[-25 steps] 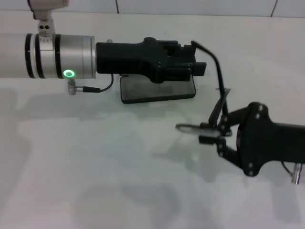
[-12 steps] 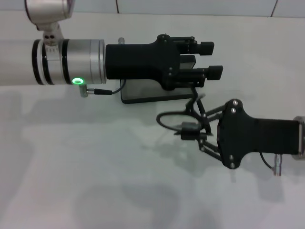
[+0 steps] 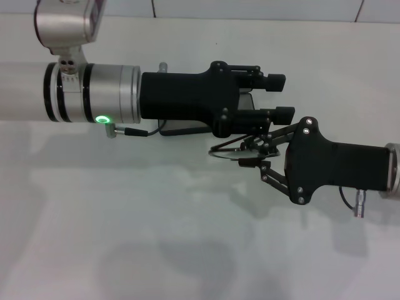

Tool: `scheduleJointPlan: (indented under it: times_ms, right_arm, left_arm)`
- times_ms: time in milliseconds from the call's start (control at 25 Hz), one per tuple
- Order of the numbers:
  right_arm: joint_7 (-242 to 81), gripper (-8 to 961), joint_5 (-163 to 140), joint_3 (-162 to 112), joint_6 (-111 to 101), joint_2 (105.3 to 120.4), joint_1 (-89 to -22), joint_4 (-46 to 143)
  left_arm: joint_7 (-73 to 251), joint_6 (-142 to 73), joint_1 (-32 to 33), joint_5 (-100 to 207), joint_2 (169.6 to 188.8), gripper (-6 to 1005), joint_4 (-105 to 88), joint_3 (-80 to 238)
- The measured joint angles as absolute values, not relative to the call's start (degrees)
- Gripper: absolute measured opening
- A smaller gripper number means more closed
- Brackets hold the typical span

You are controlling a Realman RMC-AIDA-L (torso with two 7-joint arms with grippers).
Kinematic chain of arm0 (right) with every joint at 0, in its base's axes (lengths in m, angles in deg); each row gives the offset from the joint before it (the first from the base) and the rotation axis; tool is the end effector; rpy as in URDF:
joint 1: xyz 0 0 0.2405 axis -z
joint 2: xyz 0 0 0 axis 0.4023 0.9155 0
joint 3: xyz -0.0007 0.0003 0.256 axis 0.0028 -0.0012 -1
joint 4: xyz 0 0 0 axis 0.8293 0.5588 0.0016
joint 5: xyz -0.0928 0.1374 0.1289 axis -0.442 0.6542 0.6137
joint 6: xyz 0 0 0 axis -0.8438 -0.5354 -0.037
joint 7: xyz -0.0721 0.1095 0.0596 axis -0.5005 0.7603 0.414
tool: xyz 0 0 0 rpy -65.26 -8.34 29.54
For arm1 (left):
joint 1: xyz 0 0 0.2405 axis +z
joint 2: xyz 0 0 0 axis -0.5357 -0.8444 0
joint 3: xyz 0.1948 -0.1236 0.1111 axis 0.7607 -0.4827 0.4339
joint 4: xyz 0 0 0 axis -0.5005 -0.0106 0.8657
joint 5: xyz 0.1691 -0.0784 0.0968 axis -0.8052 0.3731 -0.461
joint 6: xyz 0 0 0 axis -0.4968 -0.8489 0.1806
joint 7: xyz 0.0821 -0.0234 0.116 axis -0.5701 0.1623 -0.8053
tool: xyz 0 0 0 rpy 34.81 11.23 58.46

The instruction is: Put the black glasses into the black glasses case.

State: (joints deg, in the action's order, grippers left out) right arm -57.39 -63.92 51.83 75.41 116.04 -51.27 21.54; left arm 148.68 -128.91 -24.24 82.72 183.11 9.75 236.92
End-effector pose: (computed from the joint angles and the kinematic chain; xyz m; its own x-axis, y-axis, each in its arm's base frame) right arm 0.2042 0.2984 -0.0423 0.6710 0.4873 -0.5588 0.2655 -0.8616 -0.4327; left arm -0.1569 0.3515 -0.0389 0.7506 0.1423 0.6453 0.1238 -0.9895 0.0743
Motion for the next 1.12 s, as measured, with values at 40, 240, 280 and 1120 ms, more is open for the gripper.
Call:
scheduleJointPlan:
  times_ms: [40,240,280,1120]
  right_arm:
    - [-57.3,104,-63.9,51.8,75.3,116.04,-51.4,21.6]
    - [-57.0,105,-64.3,52.0,74.9,115.84,-51.4,21.5]
    - [-57.0,105,-64.3,52.0,74.8,115.82,-51.3,21.4]
    - [-50.9,113,-63.2,90.6,-3.5,116.37,-49.6,-8.5]
  left_arm:
    - [148.6,-128.9,-24.3,82.5,183.13,638,9.8,236.9]
    - [147.7,-128.6,-23.8,84.6,183.21,638,10.4,236.9]
    - [147.6,-128.2,-23.0,87.2,183.20,638,10.7,236.9]
    - [146.3,-124.1,-14.4,104.3,181.28,638,11.9,236.9]
